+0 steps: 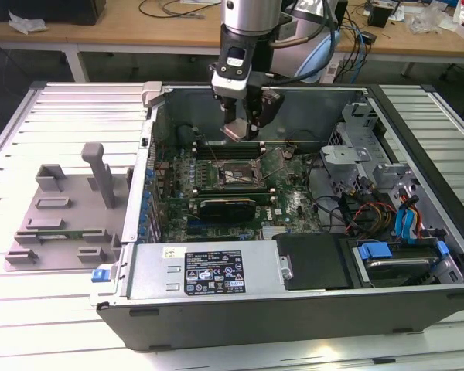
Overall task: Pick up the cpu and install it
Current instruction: 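Place the cpu into insertion slot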
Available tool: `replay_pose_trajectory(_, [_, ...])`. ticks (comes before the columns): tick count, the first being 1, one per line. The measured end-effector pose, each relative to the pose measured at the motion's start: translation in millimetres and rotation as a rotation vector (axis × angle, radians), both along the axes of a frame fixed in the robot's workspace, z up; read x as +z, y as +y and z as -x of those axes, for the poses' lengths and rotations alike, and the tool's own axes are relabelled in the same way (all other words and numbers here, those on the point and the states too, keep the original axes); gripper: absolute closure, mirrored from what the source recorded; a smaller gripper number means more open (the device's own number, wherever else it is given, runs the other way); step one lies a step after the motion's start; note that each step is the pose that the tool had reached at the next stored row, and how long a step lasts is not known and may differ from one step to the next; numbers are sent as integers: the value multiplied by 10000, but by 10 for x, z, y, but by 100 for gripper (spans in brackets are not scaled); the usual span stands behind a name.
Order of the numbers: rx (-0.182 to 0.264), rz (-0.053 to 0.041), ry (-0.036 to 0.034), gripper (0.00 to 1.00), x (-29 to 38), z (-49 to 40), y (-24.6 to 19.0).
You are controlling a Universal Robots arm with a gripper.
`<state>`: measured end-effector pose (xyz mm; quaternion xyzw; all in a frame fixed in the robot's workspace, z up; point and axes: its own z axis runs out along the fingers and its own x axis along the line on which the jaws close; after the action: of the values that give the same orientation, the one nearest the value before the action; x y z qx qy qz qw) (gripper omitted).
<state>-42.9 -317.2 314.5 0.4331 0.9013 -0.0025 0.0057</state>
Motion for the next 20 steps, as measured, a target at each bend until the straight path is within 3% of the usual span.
replay_pose_trajectory(7, [-1279, 0, -1, 45, -5, 0, 0])
replay_pose_trajectory(10, [-2580, 0, -1, 45, -10, 0, 0])
replay_pose_trajectory(16, [-3876, 0, -1, 45, -17, 0, 0])
replay_pose_trajectory(18, [-4598, 0, -1, 45, -20, 0, 0])
replay_pose_trajectory(20, [-4972, 0, -1, 45, -22, 0, 0])
